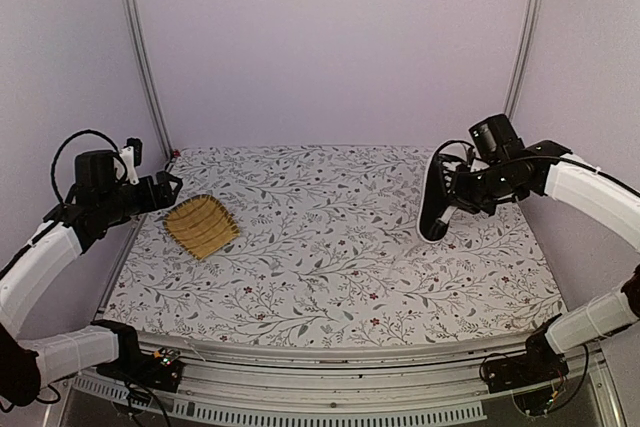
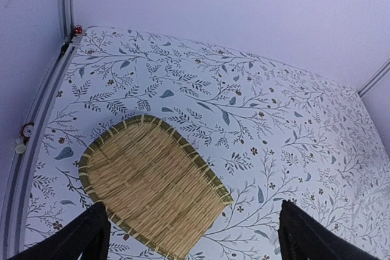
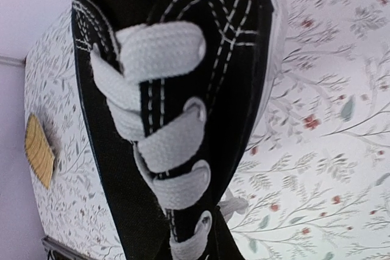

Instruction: Tie the shoes

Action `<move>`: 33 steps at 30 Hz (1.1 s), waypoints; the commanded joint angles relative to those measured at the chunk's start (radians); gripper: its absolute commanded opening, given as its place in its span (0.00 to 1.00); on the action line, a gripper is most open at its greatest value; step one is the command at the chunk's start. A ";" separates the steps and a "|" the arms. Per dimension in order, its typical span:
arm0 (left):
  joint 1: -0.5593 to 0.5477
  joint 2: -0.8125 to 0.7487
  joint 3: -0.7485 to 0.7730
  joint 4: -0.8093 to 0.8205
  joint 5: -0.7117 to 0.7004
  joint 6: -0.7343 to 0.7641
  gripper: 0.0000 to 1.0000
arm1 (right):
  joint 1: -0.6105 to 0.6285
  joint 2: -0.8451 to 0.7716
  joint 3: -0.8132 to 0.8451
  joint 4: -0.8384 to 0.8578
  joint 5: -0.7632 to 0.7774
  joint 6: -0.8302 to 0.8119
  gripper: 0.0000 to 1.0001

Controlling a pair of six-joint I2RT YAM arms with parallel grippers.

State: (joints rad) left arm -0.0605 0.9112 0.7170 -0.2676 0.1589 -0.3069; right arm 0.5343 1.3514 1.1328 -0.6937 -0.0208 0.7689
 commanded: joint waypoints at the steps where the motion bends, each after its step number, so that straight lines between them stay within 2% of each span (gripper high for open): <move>1: -0.001 0.009 0.002 -0.011 -0.010 0.008 0.96 | -0.075 -0.080 0.166 -0.159 0.144 -0.166 0.02; 3: -0.001 0.009 0.002 -0.012 -0.009 0.009 0.96 | -0.077 -0.068 0.210 -0.193 0.167 -0.192 0.02; 6: 0.000 0.009 0.001 -0.013 -0.012 0.009 0.96 | -0.075 -0.063 0.176 -0.156 0.104 -0.186 0.02; 11: 0.000 0.013 -0.001 -0.017 -0.013 0.008 0.96 | -0.044 -0.062 -0.088 0.093 -0.114 -0.103 0.02; 15: 0.000 0.019 0.002 -0.014 0.012 0.010 0.96 | 0.053 0.012 -0.211 0.245 -0.192 -0.020 0.02; 20: -0.002 0.025 -0.002 -0.004 0.044 0.014 0.96 | 0.200 0.141 -0.210 0.299 -0.195 0.055 0.02; 26: -0.004 0.030 -0.001 -0.011 0.044 0.017 0.96 | 0.363 0.283 -0.111 0.318 -0.176 0.148 0.02; 28: -0.005 0.037 -0.002 -0.009 0.047 0.020 0.96 | 0.397 0.341 -0.080 0.333 -0.176 0.174 0.08; 29: -0.005 0.043 -0.003 -0.008 0.047 0.020 0.97 | 0.410 0.362 -0.063 0.335 -0.175 0.181 0.14; 33: -0.011 0.097 0.011 -0.011 0.057 0.004 0.97 | 0.429 0.377 0.003 0.286 -0.122 0.173 0.58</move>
State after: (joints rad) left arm -0.0608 0.9600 0.7170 -0.2741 0.1970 -0.3008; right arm 0.9504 1.7309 1.0584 -0.4240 -0.1909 0.9245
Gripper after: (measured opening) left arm 0.966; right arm 0.383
